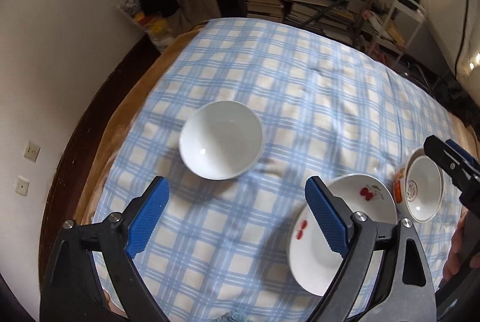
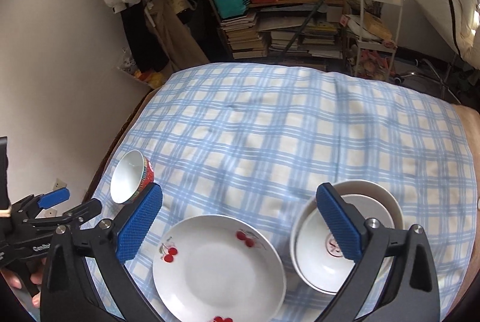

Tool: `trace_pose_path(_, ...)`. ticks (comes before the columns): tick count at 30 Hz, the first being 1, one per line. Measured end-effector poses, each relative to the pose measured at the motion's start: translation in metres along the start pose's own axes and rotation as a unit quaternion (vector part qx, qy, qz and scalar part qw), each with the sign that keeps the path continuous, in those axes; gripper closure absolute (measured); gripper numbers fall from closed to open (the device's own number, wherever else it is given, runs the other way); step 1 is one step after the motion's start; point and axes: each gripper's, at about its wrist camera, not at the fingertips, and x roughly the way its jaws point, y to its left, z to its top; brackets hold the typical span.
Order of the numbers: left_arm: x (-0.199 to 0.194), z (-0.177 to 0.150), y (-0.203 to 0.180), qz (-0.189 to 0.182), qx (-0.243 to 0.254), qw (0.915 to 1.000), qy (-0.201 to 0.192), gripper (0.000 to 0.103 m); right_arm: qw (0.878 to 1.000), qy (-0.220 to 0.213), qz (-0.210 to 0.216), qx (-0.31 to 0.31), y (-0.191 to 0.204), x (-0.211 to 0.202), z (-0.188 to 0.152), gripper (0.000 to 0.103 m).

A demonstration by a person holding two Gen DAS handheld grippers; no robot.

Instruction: Organize plates and bowls

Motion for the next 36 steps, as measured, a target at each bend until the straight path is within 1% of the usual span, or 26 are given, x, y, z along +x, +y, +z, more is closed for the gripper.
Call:
trace_pose_path(3,0.007,0.002,0.022,0.014,-0.016,0.9997,-0.006,0.012,1.000,0.004,0.006,-0.011,0.020,0.012,0.001,0.000)
trace_pose_path(8,0.028,0.006,0.054,0.007,-0.046,0.9989,0.009,0.012,1.000,0.012,0.019,-0.018,0.047,0.034,0.003,0.000)
trace_pose_path(11,0.037,0.010,0.067,-0.004,-0.062,0.9979,0.014,0.012,0.999,0.024,0.023,-0.027,0.063,0.049,0.005,0.000)
trace_pose_path(12,0.040,0.012,0.070,-0.003,-0.066,0.9977,0.014,0.012,0.999,0.028,0.023,-0.030,0.067,0.054,0.005,0.000)
trace_pose_path(14,0.047,0.016,0.078,0.000,-0.072,0.9973,0.011,0.012,0.999,0.034,0.023,-0.034,0.076,0.063,0.007,0.000)
trace_pose_path(18,0.057,0.020,0.089,-0.008,-0.086,0.9963,0.000,0.012,0.998,0.044,0.026,-0.041,0.092,0.078,0.010,0.000)
trace_pose_path(20,0.065,0.020,0.097,-0.015,-0.102,0.9946,-0.007,0.012,0.997,0.049,0.024,-0.045,0.098,0.086,0.011,0.000)
trace_pose_path(22,0.074,0.019,0.103,-0.011,-0.121,0.9925,-0.012,0.012,0.997,0.053,0.020,-0.047,0.104,0.094,0.013,0.000)
trace_pose_path(24,0.084,0.019,0.106,-0.018,-0.131,0.9912,-0.007,0.012,0.997,0.055,0.020,-0.050,0.109,0.100,0.013,0.000)
trace_pose_path(26,0.094,0.019,0.108,-0.023,-0.133,0.9908,0.003,0.012,0.996,0.061,0.019,-0.057,0.114,0.109,0.013,0.003)
trace_pose_path(30,0.110,0.019,0.105,-0.002,-0.114,0.9933,0.014,0.012,0.995,0.076,0.017,-0.063,0.121,0.124,0.008,0.011)
trace_pose_path(32,0.117,0.018,0.105,-0.004,-0.114,0.9931,0.023,0.013,0.994,0.082,0.018,-0.063,0.123,0.130,0.005,0.014)
trace_pose_path(33,0.119,0.017,0.106,-0.007,-0.118,0.9927,0.026,0.014,0.994,0.086,0.020,-0.064,0.123,0.133,0.004,0.015)
trace_pose_path(35,0.123,0.017,0.106,-0.007,-0.120,0.9923,0.029,0.015,0.993,0.095,0.023,-0.064,0.125,0.140,0.000,0.022)
trace_pose_path(36,0.125,0.017,0.106,-0.005,-0.122,0.9921,0.031,0.019,0.993,0.099,0.025,-0.064,0.125,0.143,-0.001,0.023)
